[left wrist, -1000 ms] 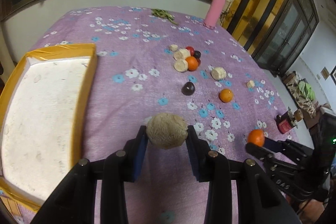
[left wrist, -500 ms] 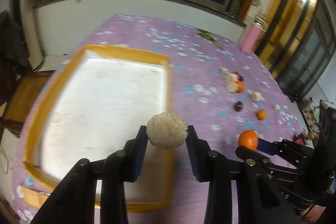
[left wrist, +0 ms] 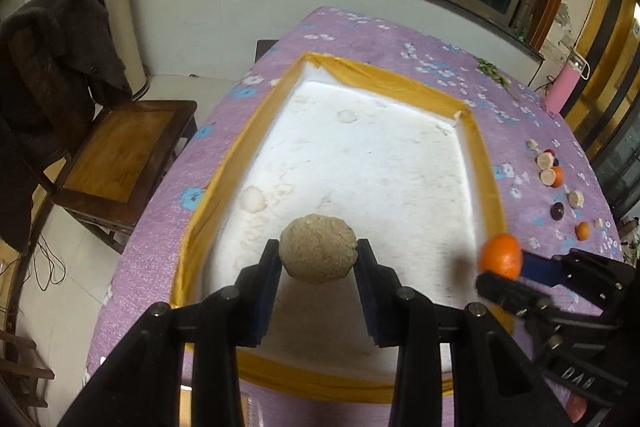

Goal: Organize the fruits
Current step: 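Carry both items over the white tray and open both tools to release, then grasp a second mandarin with the right tool while the left tool grasps the dark plum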

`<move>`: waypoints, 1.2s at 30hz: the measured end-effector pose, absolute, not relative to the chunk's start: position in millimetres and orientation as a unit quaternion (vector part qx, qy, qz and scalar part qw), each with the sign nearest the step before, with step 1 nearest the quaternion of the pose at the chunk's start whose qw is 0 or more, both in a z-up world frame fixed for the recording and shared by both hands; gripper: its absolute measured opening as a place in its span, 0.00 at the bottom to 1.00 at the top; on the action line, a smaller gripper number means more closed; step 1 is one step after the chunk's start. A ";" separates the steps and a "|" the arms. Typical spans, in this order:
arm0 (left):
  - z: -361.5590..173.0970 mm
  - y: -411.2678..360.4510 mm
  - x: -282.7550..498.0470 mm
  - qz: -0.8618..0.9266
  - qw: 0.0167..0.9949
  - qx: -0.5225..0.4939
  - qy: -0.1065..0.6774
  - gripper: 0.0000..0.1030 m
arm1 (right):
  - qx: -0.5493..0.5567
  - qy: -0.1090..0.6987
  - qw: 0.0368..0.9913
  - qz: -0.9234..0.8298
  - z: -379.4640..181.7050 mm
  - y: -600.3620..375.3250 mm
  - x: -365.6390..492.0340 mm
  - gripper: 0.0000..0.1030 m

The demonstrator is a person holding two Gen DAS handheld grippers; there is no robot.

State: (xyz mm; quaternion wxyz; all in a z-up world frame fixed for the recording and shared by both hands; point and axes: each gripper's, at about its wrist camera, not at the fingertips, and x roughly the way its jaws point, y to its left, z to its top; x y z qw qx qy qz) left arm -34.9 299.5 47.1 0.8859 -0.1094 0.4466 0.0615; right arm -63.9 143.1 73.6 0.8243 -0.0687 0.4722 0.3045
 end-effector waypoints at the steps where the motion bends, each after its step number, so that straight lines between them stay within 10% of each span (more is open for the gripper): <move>1: 44.6 301.5 -33.8 0.062 0.885 -0.108 0.449 0.38 | -0.074 0.475 0.821 0.307 69.1 149.4 -61.3 0.32; 21: 18.0 300.7 -27.7 0.072 0.877 -0.056 0.471 0.39 | -0.128 0.491 0.804 0.309 37.0 181.2 -57.0 0.34; 36: 44.9 293.9 -61.2 0.118 0.895 -0.061 0.426 0.74 | -0.120 0.457 0.822 0.318 64.2 145.6 -91.6 0.39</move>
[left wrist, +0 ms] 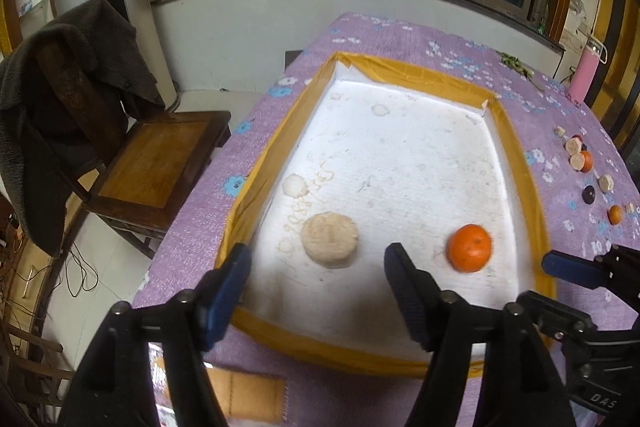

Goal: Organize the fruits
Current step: 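Grasp a second mandarin with the right tool while the left tool grasps the dark plum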

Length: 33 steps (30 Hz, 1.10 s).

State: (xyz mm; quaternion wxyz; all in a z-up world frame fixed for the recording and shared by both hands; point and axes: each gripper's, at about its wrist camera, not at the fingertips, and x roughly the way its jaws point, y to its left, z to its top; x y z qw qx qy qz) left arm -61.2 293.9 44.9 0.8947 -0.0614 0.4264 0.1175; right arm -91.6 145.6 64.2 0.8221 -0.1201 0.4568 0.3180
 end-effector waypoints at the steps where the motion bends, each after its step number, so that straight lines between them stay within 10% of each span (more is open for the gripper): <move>1: 47.6 290.0 -61.6 0.118 0.896 -0.061 0.423 0.75 | -0.114 0.454 0.823 0.321 67.3 140.7 -93.5 0.39; 12: 69.9 224.0 -54.0 0.083 0.911 -0.045 0.402 0.84 | -0.067 0.432 0.862 0.257 88.9 62.0 -103.1 0.57; 33: 64.3 45.6 -1.9 -0.053 0.897 0.047 0.436 0.89 | 0.047 0.454 0.886 0.079 74.9 -151.6 -63.4 0.58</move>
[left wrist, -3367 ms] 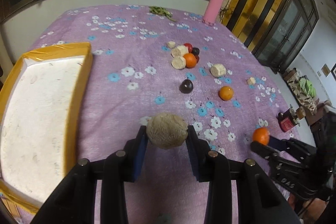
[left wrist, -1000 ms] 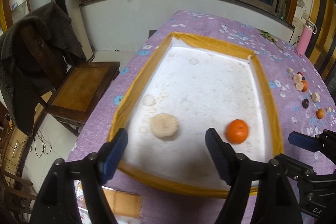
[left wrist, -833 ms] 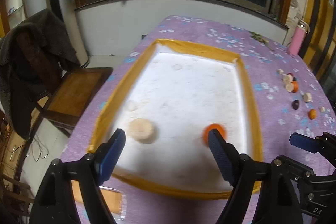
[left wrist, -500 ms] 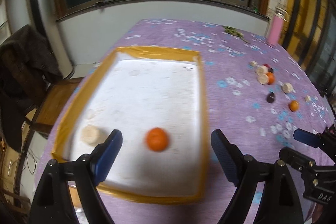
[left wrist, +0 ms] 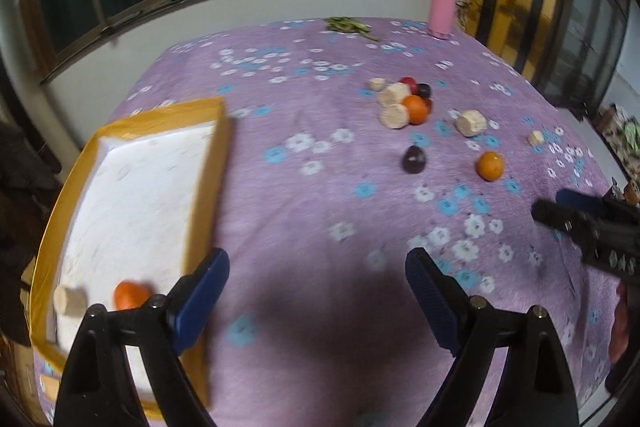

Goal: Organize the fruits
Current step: 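Grasp a second mandarin with the right tool while the left tool grasps the dark plum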

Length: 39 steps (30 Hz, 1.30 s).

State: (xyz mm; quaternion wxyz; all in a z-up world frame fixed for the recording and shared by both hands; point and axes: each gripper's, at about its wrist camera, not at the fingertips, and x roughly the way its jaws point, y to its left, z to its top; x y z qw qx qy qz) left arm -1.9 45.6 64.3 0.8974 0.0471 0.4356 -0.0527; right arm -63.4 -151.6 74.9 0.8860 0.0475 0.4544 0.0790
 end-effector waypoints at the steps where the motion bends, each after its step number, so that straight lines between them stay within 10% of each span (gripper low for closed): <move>1: 63.6 39.1 2.6 -0.054 0.896 0.054 0.437 0.89 | 0.052 0.456 0.885 0.076 73.5 -158.3 -56.2 0.58; 11: 47.2 10.6 47.9 -0.051 0.880 0.064 0.468 0.89 | 0.043 0.488 0.866 0.095 39.4 -166.8 5.9 0.58; 15: 43.4 5.1 67.3 -0.057 0.873 0.046 0.482 0.89 | 0.036 0.487 0.866 0.105 31.4 -166.5 16.7 0.32; 22: 35.2 -27.4 92.3 -0.094 0.867 0.043 0.487 0.88 | 0.052 0.479 0.870 0.105 38.2 -184.0 6.5 0.30; 29: 19.8 -38.3 107.9 -0.133 0.855 0.015 0.501 0.27 | 0.082 0.484 0.866 0.096 42.1 -201.5 -7.3 0.31; 39: 39.7 0.6 69.1 -0.133 0.863 -0.010 0.487 0.26 | 0.066 0.471 0.876 0.081 55.1 -190.4 -37.9 0.30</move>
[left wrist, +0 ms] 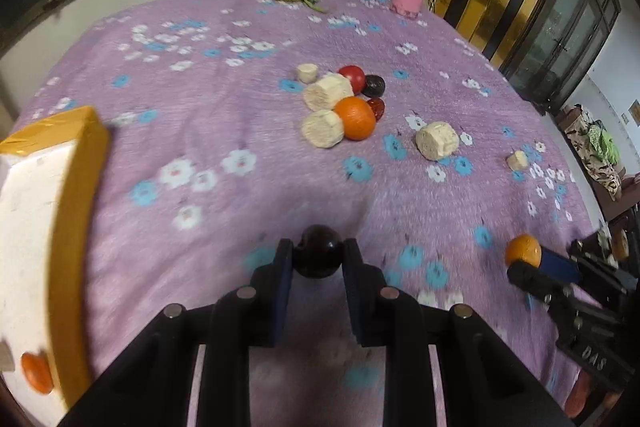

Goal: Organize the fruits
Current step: 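Grasp a second mandarin with the right tool while the left tool grasps the dark plum, then carry the mandarin and plum into the tray and open both tools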

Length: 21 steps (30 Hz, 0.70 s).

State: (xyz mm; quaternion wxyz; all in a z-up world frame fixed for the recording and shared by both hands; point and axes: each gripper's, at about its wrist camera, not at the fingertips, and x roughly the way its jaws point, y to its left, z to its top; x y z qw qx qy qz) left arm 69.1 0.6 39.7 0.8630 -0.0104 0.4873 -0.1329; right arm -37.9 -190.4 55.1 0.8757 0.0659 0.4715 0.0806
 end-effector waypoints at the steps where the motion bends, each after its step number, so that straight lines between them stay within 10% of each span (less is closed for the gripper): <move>1: 43.6 6.8 61.5 -0.129 0.867 -0.011 0.482 0.26 | 0.064 0.468 0.878 0.080 58.2 -188.0 -41.7 0.30; 21: 81.0 145.4 -5.2 -0.069 0.895 -0.075 0.434 0.26 | -0.003 0.454 0.877 0.155 76.6 -53.1 -65.0 0.30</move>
